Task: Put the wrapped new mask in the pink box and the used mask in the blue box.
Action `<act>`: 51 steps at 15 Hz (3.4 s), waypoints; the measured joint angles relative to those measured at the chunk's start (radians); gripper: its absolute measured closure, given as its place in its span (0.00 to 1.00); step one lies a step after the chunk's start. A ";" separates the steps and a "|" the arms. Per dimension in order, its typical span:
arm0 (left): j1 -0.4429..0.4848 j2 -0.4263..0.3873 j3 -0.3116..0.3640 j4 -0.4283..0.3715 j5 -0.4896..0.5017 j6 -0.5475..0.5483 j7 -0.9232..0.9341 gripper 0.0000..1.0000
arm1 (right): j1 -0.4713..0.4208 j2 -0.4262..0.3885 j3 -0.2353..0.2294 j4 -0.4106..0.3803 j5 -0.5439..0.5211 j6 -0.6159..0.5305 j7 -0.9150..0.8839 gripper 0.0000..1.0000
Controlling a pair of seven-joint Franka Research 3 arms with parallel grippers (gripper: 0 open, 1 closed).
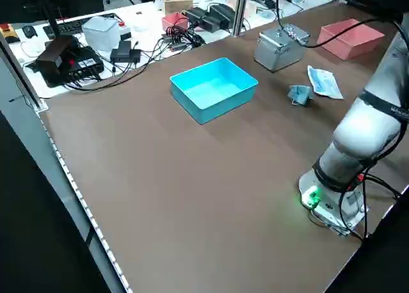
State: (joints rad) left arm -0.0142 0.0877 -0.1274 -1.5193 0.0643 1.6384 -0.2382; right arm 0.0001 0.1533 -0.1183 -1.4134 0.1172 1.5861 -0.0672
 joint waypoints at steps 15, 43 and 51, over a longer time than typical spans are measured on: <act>-0.021 0.125 -0.128 -0.063 -0.001 -0.031 0.037 0.00 | 0.000 -0.015 0.004 -0.036 -0.065 -0.001 -0.001 0.02; -0.251 0.382 -0.371 -0.621 -0.052 0.668 -0.539 0.71 | 0.557 0.232 0.028 -0.578 0.476 0.551 -0.086 0.03; -0.237 0.390 -0.365 -0.562 -0.052 0.628 -0.585 0.96 | 0.707 0.321 0.035 -0.651 0.615 0.763 -0.103 0.03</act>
State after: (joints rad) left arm -0.2511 0.4776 -0.4922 -2.0815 0.0125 2.2666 -0.8230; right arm 0.7073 0.4746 -0.0831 -2.0645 0.7324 2.3495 -0.1697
